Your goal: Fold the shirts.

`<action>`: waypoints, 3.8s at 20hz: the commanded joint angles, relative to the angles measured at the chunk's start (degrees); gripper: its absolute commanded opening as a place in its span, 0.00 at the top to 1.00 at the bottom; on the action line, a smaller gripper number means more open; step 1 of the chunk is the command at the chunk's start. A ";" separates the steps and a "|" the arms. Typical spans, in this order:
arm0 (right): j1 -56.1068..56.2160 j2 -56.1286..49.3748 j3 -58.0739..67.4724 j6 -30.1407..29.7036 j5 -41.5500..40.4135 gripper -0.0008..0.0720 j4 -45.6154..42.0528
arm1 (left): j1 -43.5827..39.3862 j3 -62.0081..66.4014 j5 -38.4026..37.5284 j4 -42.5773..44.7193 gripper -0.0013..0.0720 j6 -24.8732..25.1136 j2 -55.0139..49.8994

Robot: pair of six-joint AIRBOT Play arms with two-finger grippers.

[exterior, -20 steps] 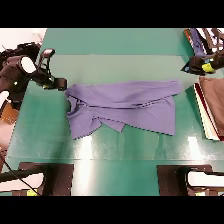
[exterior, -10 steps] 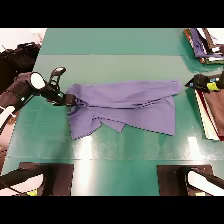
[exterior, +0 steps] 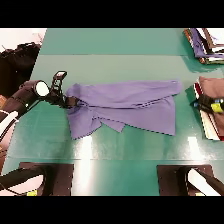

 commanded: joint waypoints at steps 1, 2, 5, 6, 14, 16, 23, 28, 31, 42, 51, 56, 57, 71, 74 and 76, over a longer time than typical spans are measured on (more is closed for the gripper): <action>-8.13 2.40 -9.70 0.02 4.22 0.43 0.04 | -0.07 1.51 1.16 0.72 0.94 -0.13 0.07; -10.12 2.05 -12.57 0.02 5.16 0.26 0.48 | -0.07 1.77 1.03 0.68 0.94 -0.13 0.04; -12.20 -0.50 -19.50 -1.53 4.50 0.23 3.72 | -0.07 1.77 0.35 0.59 0.94 -0.13 0.04; -11.89 -1.60 -21.51 -2.21 3.02 0.23 6.29 | -0.07 1.77 0.04 0.50 0.94 -0.11 0.04; 1.60 -9.64 -22.18 -5.51 -5.90 0.47 16.87 | -0.07 1.77 -1.75 -0.33 0.94 -0.17 0.07; 4.15 -10.51 -20.22 -5.55 -5.18 0.85 16.65 | -0.07 1.92 -3.04 -0.81 0.95 -1.18 0.68; 6.12 1.95 0.52 -6.86 -2.67 0.96 16.33 | -0.07 14.51 -7.85 5.14 0.95 -1.49 20.06; 6.14 9.44 29.18 -6.84 -5.66 0.96 11.02 | -0.07 36.09 -4.48 7.67 0.95 -2.91 32.54; 6.12 11.08 43.25 -6.75 -5.29 0.96 5.20 | -0.07 47.21 -2.95 7.63 0.95 -2.95 35.15; 6.21 1.84 67.65 0.68 10.64 0.97 -3.04 | -0.07 61.57 -13.25 7.43 0.95 -5.86 29.88; 6.43 -16.06 46.62 1.55 13.31 0.97 -3.04 | -0.07 38.40 -16.41 7.52 0.95 -5.40 4.26; 9.38 -30.25 40.17 0.61 3.06 0.97 -2.73 | 0.17 31.39 2.32 7.61 0.95 -5.44 -13.49; 10.12 -33.14 41.24 0.46 0.17 0.96 -2.73 | 0.72 31.39 6.60 7.10 0.95 -5.51 -15.98; 12.44 -39.87 40.50 -0.07 -0.09 0.96 -5.68 | 2.78 25.42 -3.15 5.84 0.95 2.03 -19.78; 13.16 -39.78 35.52 0.02 0.66 0.92 -5.46 | 2.78 23.43 -2.82 5.84 0.95 1.18 -19.85; 13.57 -39.74 35.23 0.02 3.61 0.36 -5.42 | 2.78 23.50 -5.22 5.88 0.29 -0.39 -19.58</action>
